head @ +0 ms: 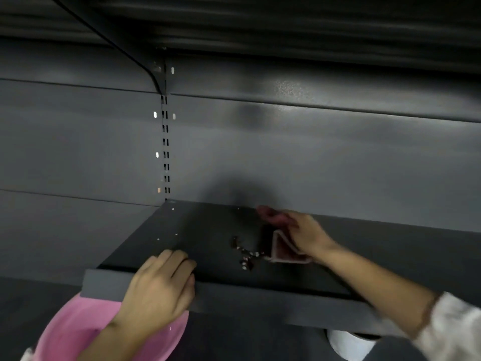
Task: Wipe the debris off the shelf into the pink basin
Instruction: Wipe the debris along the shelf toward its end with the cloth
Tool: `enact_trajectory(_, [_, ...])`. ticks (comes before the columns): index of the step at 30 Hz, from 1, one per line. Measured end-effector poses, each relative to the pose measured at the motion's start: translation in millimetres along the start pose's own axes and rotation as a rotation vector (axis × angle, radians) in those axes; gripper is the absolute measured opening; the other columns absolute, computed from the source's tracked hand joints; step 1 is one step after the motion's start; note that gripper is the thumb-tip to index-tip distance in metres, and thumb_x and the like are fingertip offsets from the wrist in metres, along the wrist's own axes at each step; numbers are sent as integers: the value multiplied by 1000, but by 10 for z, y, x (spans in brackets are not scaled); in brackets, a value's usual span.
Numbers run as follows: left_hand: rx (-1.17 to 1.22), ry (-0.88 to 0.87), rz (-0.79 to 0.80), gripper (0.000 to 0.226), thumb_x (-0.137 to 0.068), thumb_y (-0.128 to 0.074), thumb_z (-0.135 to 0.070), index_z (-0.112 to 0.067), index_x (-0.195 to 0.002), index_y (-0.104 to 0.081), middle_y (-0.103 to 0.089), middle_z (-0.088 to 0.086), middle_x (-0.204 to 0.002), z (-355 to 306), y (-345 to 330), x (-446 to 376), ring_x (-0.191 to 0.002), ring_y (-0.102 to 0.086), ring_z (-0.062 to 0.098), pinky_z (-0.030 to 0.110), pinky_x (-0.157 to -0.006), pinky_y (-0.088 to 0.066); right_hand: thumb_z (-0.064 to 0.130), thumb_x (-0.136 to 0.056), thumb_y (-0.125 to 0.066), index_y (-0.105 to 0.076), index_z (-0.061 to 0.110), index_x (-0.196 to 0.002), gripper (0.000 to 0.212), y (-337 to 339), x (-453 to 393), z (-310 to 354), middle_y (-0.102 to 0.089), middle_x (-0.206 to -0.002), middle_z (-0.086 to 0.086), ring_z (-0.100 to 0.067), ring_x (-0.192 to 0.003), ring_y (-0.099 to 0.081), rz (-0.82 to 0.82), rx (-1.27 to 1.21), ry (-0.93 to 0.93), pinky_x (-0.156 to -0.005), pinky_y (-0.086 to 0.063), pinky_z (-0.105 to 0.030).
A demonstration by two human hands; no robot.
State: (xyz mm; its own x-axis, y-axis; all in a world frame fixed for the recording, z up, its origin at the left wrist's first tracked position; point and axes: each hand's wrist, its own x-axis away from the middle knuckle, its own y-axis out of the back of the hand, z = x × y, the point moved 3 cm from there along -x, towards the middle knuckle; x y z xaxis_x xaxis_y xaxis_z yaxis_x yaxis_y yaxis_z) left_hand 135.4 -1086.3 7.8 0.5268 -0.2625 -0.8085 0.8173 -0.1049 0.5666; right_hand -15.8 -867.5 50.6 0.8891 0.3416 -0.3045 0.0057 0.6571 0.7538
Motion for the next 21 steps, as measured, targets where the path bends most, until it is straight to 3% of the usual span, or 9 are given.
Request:
enact_trajectory(3, [9,15,-6,32,-73,-43,-18,-5,-66,-72,-67,10,-67,58,8,16,-69,-39,18,31,-58,-33,0,-86,-44,-62,14,-111,34,331,-95,-540,-65,-118,-16,-29,-112,-58,-44,109,-135,-92,-44,-34])
enact_trajectory(6, [0,-2,7,31,-72,-45,-20,-7,-67,-73,-69,9,-68,40,-24,12,-71,-41,18,28,-58,-32,4,-87,-41,-60,23,-111,36,299,-217,-834,-64,-116,-14,-31,-110,-58,17,214,-215,-94,-42,-37])
enact_trajectory(8, [-10,3,11,32,-71,-45,-20,-7,-68,-74,-69,9,-69,39,-40,14,-72,-41,18,27,-59,-32,6,-85,-44,-62,23,-101,29,152,-370,-787,-62,-116,-8,-27,-113,-55,76,249,-158,-100,-39,-36])
enact_trajectory(11, [-22,11,14,32,-72,-45,-21,-8,-69,-74,-69,9,-71,42,-46,29,-73,-42,18,26,-61,-32,-3,-83,-47,-56,6,-118,38,-145,-589,-496,-53,-128,-11,-26,-122,-49,134,207,-18,-110,-34,-32])
enact_trajectory(12, [-25,15,13,32,-72,-45,-21,-8,-69,-74,-70,9,-71,39,-46,30,-73,-42,18,26,-61,-32,-8,-82,-45,-53,2,-122,41,-242,-630,-376,-52,-129,-10,-24,-122,-49,151,155,29,-110,-33,-23])
enact_trajectory(14, [-29,16,21,32,-71,-45,-21,-8,-68,-74,-69,9,-70,27,-40,26,-72,-41,18,26,-60,-31,-9,-85,-42,-47,5,-128,45,-413,-642,-145,-53,-125,-3,-19,-119,-50,226,126,84,-93,-28,1])
enact_trajectory(16, [-23,17,27,32,-72,-44,-20,-7,-67,-73,-68,9,-69,24,-18,20,-72,-41,18,27,-59,-31,-4,-87,-43,-49,11,-128,45,-561,-610,30,-54,-131,-5,-17,-119,-49,304,135,156,-87,-25,-2])
enact_trajectory(19, [-13,14,45,32,-73,-43,-19,-7,-66,-72,-67,8,-67,21,10,17,-70,-40,16,26,-58,-31,-1,-88,-42,-53,16,-125,43,-610,-515,179,-50,-138,-6,-17,-124,-47,342,83,241,-103,-27,-15])
enact_trajectory(21, [0,11,49,32,-75,-42,-19,-6,-67,-71,-66,8,-67,43,27,12,-70,-39,16,26,-57,-30,-8,-85,-40,-55,12,-122,44,-466,-468,177,-57,-129,-6,-10,-116,-52,281,-10,270,-96,-31,-8])
